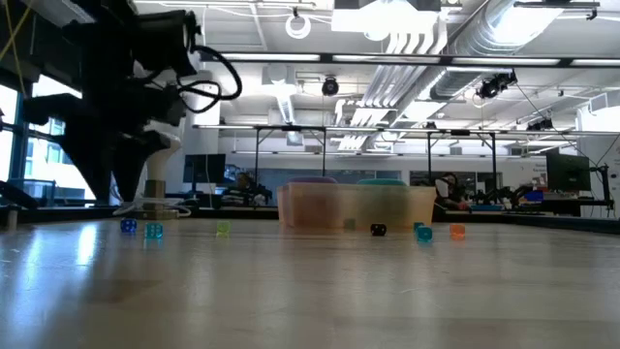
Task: Pick & Place Dice
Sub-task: Put the small blue die into the orange bin
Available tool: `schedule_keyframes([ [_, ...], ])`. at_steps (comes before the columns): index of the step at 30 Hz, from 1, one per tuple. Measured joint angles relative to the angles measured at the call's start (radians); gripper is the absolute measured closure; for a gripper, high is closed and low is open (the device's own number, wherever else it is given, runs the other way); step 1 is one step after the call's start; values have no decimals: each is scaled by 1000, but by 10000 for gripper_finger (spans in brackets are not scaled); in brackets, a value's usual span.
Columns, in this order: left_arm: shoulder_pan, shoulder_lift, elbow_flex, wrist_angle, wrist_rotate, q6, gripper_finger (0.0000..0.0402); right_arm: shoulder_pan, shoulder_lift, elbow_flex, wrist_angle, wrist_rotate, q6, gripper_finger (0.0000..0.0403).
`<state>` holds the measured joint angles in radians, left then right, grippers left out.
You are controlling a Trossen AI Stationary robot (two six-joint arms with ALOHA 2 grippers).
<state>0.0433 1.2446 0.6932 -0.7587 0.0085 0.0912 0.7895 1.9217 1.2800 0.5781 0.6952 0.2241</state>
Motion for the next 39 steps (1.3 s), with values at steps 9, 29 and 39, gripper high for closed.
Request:
schedule_keyframes([
  [9, 29, -1, -9, 83, 64, 27, 200, 0, 0, 0, 1, 0, 23, 3],
  [29, 37, 132, -9, 119, 48, 10, 200, 0, 0, 0, -22, 1, 42, 3],
  [39, 40, 164, -9, 133, 45, 64, 200, 0, 0, 0, -24, 1, 42, 3],
])
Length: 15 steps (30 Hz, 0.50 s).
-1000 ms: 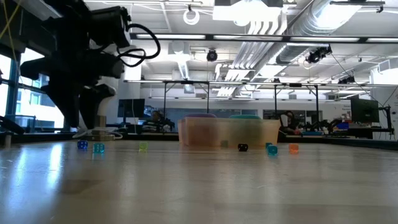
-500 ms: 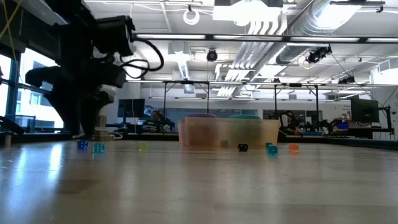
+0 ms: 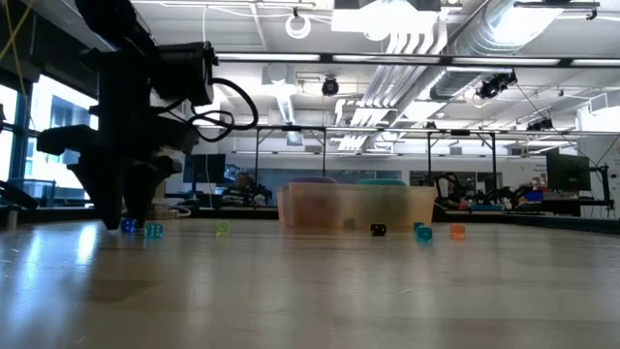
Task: Pick & Place Dice
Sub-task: Put the small blue die into the orange bin
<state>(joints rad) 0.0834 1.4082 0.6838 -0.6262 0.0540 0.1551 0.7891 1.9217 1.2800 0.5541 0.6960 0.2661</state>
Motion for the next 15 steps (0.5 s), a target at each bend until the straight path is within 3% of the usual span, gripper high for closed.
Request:
schedule_keyframes([
  [6, 0, 0, 0, -3, -2, 10, 210, 0, 0, 0, 0, 0, 0, 3],
  [15, -8, 0, 0, 7, -3, 32, 285, 0, 0, 0, -4, 0, 0, 3],
])
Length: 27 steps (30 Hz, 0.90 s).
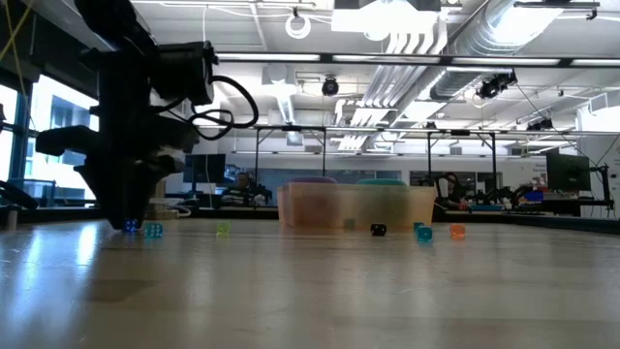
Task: Pick & Place Dice
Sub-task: Put the small blue die into the orange bin
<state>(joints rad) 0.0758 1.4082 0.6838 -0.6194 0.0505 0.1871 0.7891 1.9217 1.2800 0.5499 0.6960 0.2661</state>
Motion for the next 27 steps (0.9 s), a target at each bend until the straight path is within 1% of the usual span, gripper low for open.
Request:
schedule_keyframes([
  [6, -9, 0, 0, 8, 1, 1, 339, 0, 0, 0, 0, 0, 0, 3],
  [9, -9, 0, 0, 14, 1, 1, 354, 0, 0, 0, 0, 0, 0, 3],
  [14, -9, 0, 1, 43, 37, 32, 357, 0, 0, 0, -1, 0, 0, 3],
  [18, -6, 0, 36, 41, 45, 64, 353, 0, 0, 0, -1, 0, 3, 3],
  [25, 16, -12, 208, -7, 44, 171, 352, 0, 0, 0, -1, 0, 3, 3],
  [27, 31, -13, 258, 31, 45, 220, 352, 0, 0, 0, -1, 0, 3, 3],
])
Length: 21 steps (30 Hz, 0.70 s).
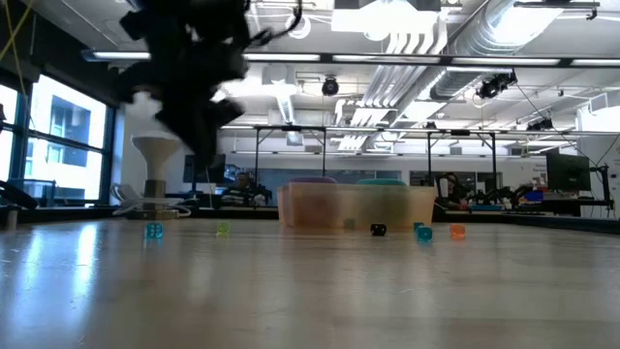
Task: Pick & Place Dice
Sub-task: Put the small blue die into the orange bin
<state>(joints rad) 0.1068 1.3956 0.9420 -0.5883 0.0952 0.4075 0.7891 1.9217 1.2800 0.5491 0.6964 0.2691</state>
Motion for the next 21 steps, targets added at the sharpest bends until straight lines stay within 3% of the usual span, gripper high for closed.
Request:
schedule_keyframes([
  [7, 133, 23, 28, 281, 11, 63, 352, 0, 0, 0, -2, 2, 24, 3],
  [11, 222, 67, 29, 391, 123, 60, 352, 0, 0, 0, -8, 2, 30, 3],
  [21, 314, 210, 30, 500, 163, -15, 351, 0, 1, 0, -23, 3, 25, 3],
])
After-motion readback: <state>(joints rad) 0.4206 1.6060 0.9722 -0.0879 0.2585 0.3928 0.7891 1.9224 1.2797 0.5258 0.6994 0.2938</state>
